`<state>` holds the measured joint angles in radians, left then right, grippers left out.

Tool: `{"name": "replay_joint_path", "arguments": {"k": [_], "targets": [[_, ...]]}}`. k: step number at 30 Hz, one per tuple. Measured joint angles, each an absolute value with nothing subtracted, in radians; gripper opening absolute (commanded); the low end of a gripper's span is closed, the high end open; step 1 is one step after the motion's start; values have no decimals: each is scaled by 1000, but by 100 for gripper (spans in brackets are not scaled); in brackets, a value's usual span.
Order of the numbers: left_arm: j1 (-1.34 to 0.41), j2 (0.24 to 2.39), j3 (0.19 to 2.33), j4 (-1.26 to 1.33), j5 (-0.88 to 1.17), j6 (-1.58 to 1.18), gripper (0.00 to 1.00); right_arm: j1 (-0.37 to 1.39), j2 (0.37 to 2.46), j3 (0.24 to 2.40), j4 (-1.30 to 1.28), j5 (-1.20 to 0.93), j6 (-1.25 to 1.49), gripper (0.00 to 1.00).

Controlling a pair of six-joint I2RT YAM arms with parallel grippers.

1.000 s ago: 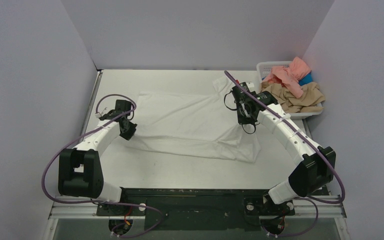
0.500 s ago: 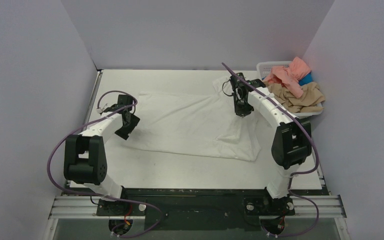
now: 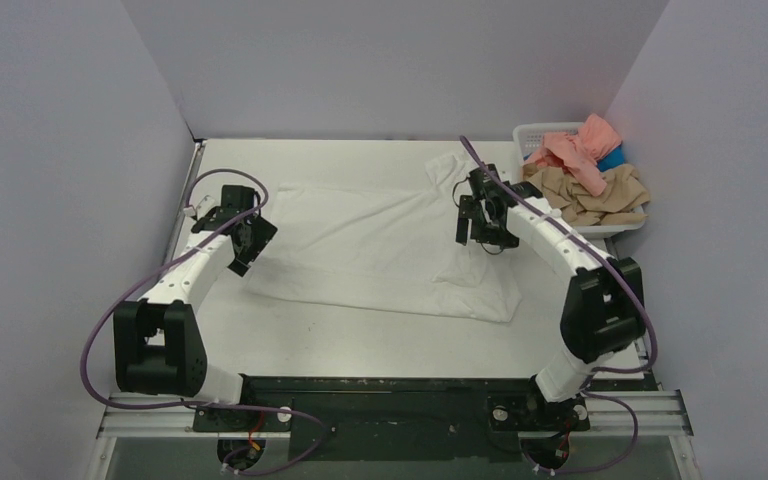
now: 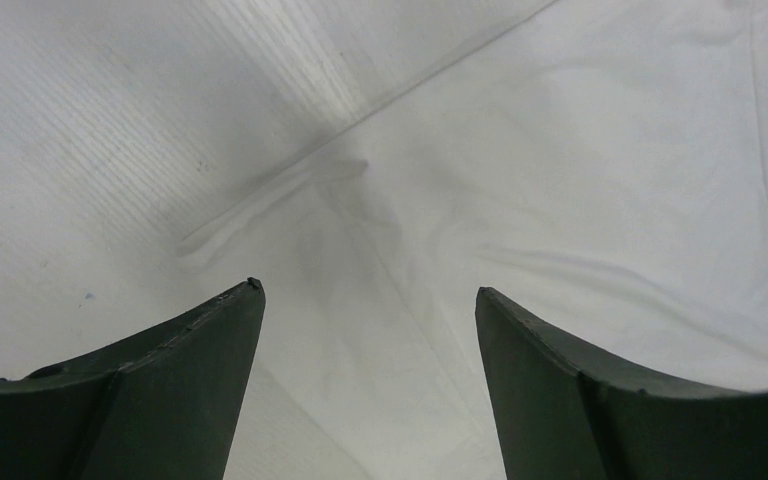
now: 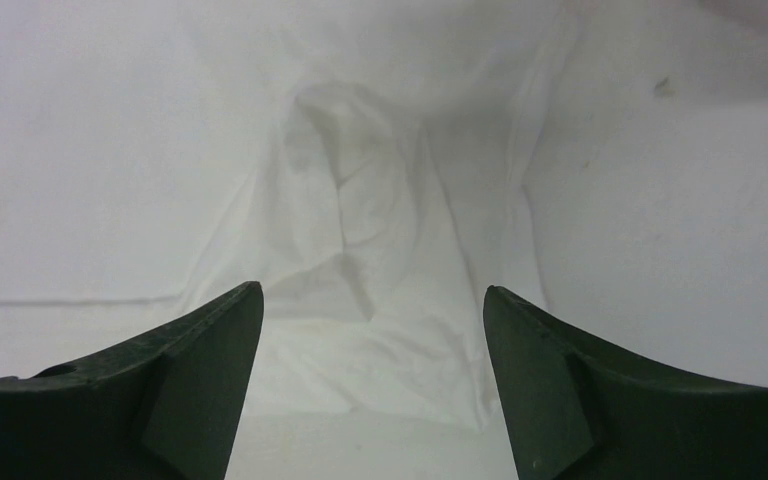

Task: Fold and stack the t-shirts
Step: Fold the flattened tshirt in 1/3 of the way

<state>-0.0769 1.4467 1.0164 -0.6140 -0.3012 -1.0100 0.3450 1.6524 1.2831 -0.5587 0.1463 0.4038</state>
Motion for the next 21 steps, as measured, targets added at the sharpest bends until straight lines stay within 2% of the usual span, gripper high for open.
{"name": "replay_joint_path", "arguments": {"k": [4,8,15,21], "targets": [[-87,1423,942,-592,-235,-966,89,363,1480,1045,-443,36,511,76],[-105,1426,900,-577,-183,-932,90,366,1505,933,-351,-35,585,75],[-110,1479,896,-546,-148,-900,90,366,1591,920,-256,-65,637,71],[-110,1514,896,-541,-148,-889,90,366,1653,923,-223,-59,685,57]]}}
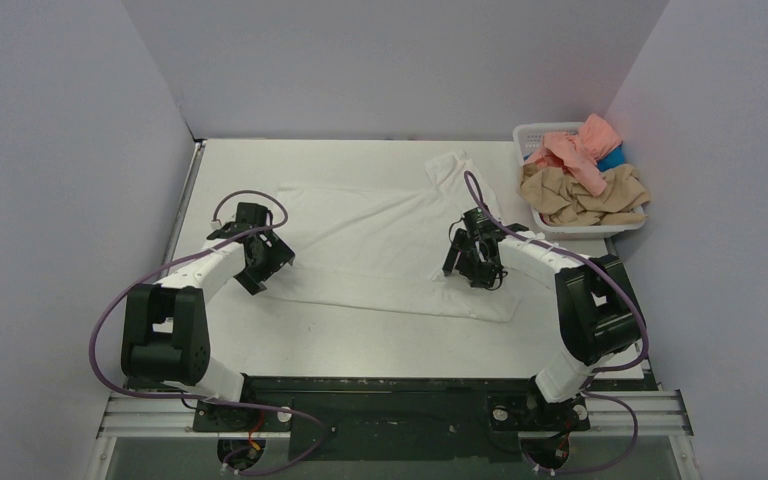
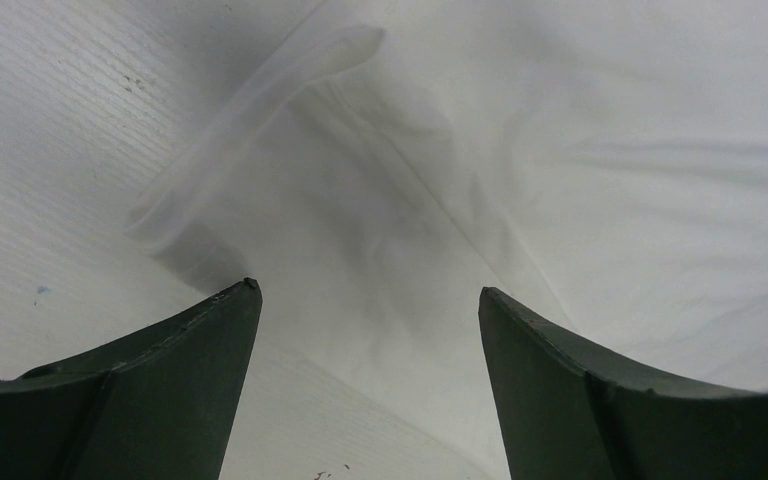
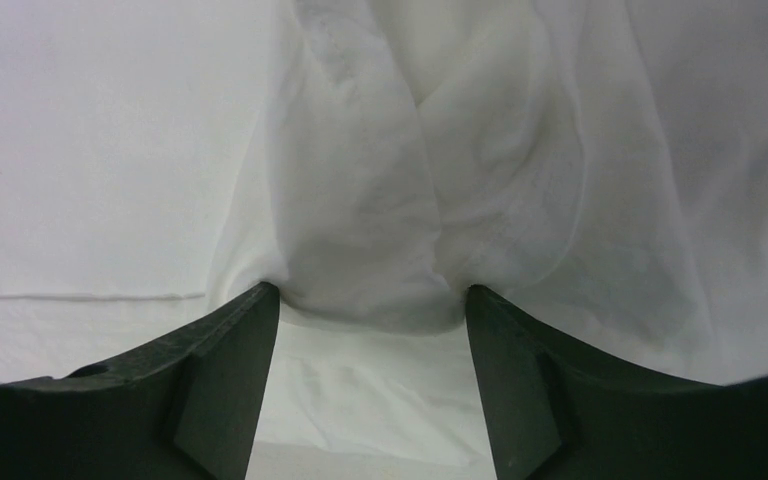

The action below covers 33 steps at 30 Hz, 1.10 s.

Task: Fold and stack the t-shirts
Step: Fold the flattened tshirt in 1/3 of the way

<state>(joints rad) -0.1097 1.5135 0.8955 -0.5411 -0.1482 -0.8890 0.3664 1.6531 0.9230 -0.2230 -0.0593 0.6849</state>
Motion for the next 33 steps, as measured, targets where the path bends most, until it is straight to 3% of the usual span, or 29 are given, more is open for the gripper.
{"name": "replay_joint_path", "arguments": {"k": [6,11,14,20,22,24,31,33], "targets": [[-110,1517,896,-541,-149,-884,90,371,1658,925,-211,-16,727,44],[-110,1520,897,-541,-152,-883,90,389,1658,942,-220,22,737,43],[-110,1527,898,-542,-153,-882,90,403,1658,969,-229,37,736,31],[-110,1537,902,-542,-154,-882,90,416,1658,1016,-238,49,738,28],[-110,1537,904,-542,-154,-882,90,421,1660,1028,-242,50,737,19],[-110,1538,908,-542,-156,-881,90,421,1670,1046,-246,50,733,16],[-110,1553,920,-542,-157,-880,90,421,1786,1191,-265,56,705,18],[-110,1555,920,-542,-158,-879,90,421,1834,1250,-278,64,683,28]]}}
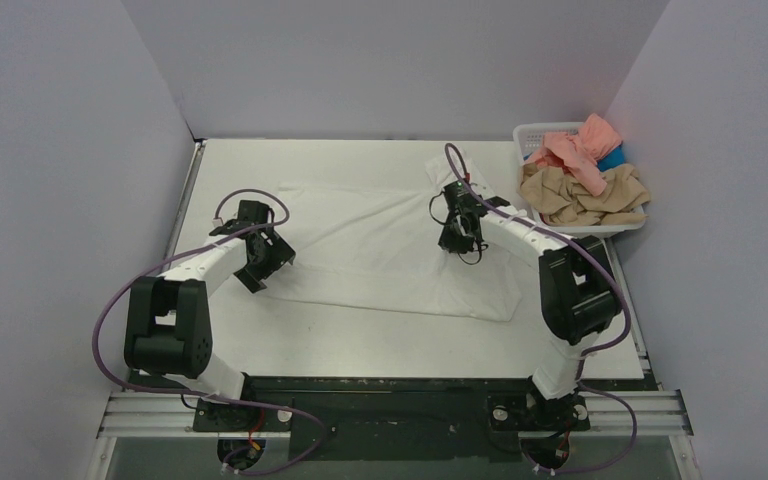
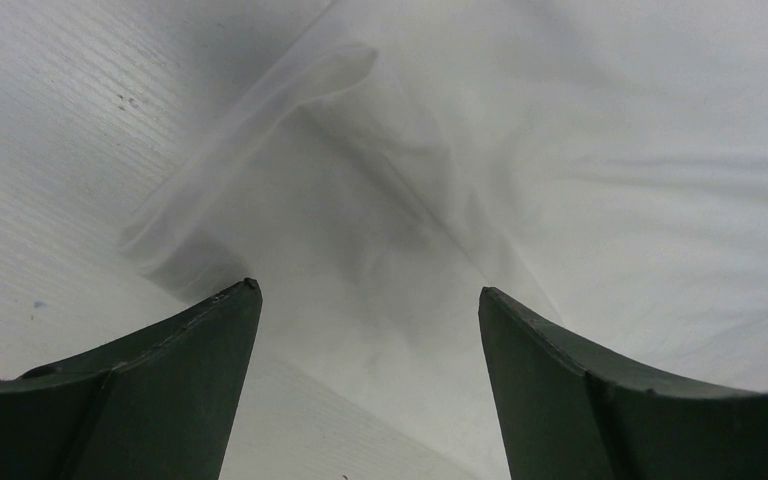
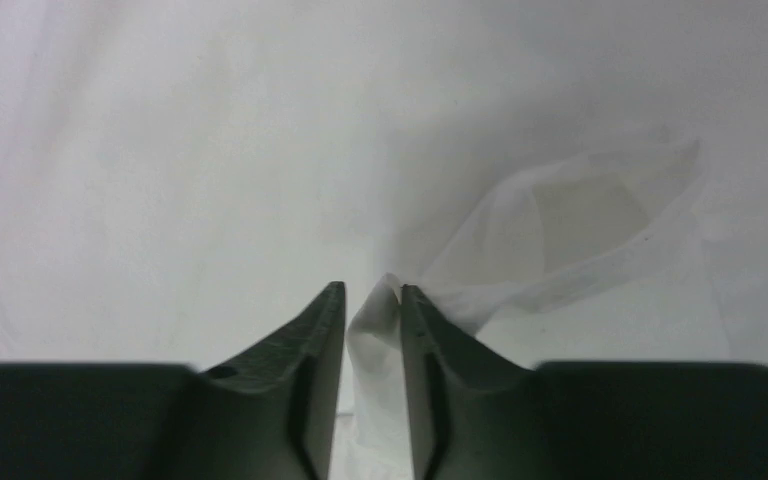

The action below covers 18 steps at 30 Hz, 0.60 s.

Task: Fold and stack the t-shirts
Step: Fold the flattened tshirt in 1/3 of the way

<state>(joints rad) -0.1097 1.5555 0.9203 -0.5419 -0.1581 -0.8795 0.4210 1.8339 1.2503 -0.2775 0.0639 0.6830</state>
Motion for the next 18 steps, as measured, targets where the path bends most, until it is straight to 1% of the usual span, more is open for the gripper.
{"name": "replay_joint_path", "arguments": {"k": [1,2,4,5,6,7,8,9,10,13,18], "targets": [[-110,1555,921,-542,-159,-879,90,421,1865,1290,-286,68,668,34],[-110,1555,922,-542,-160,-879,90,421,1903,1341,-302,74,646,49],[-110,1556,925,-543,-164,-879,90,422,1965,1423,-324,84,619,61],[-110,1556,927,-545,-167,-879,90,426,2000,1480,-351,98,592,64],[-110,1556,930,-549,-170,-879,90,427,2017,1509,-364,106,577,72],[-110,1556,933,-551,-175,-879,90,427,2030,1539,-385,124,557,76],[-110,1556,939,-555,-182,-878,90,429,2035,1558,-404,139,544,82],[-110,1556,943,-559,-187,-879,90,430,2031,1565,-416,153,533,85],[-110,1555,950,-566,-195,-878,90,433,2016,1562,-426,172,521,90],[-110,1549,972,-579,-215,-876,91,445,1917,1496,-442,219,508,93],[-110,1542,1023,-570,-211,-857,91,466,1617,1237,-427,250,549,95]]}}
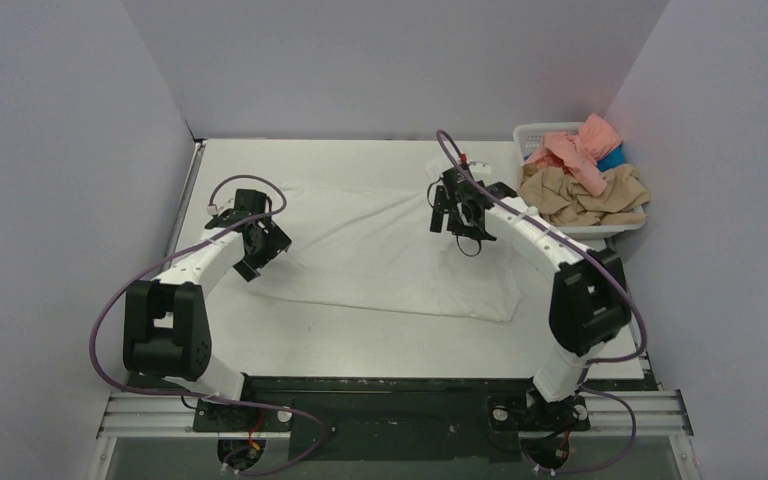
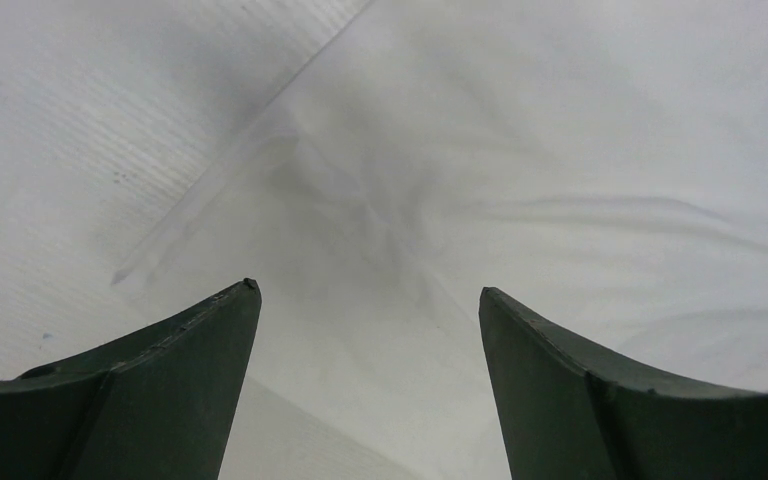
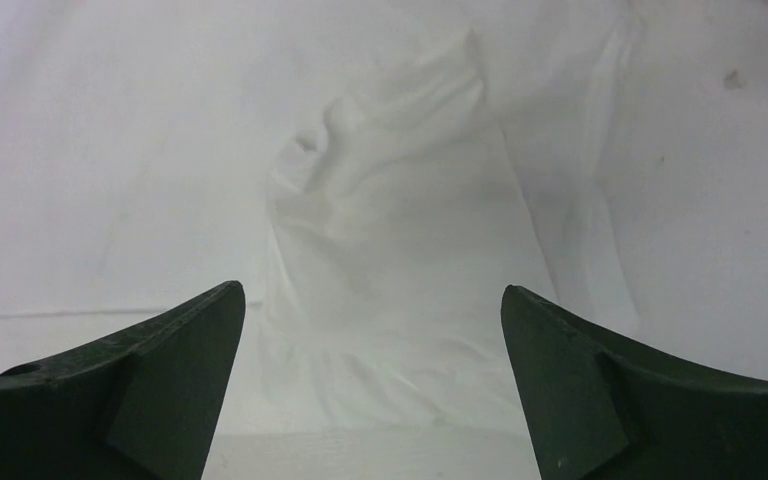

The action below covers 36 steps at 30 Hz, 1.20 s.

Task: Fold and stack the t-shirts
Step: Fold the flattened tshirt in 1/3 of the way

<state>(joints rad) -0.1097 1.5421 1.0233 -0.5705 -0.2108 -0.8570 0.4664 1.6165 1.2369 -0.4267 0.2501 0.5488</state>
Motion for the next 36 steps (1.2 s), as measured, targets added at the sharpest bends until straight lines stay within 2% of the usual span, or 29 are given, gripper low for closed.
{"name": "replay_joint_path", "arguments": {"k": [4,10,15,23,29,36], "targets": [[-111,1607,1082,-530,-167,-844,91,466,1477,1008,-376,233,613,95],[-113,1753,1086,-495,-139,-833,91,434,1534,847,-312,176,666,94],[-113,1702,1003,-430,-146,-834,91,424,1512,760,-265,161,689,93],[-119,1402,700,-408,-161,-887,91,475,1194,516,-267,121,739,93],[-130,1106,517,-550,-174,-960,91,519,919,388,-377,73,805,94],[-130,905,528,-726,-192,-976,91,525,804,440,-543,55,818,98]]}}
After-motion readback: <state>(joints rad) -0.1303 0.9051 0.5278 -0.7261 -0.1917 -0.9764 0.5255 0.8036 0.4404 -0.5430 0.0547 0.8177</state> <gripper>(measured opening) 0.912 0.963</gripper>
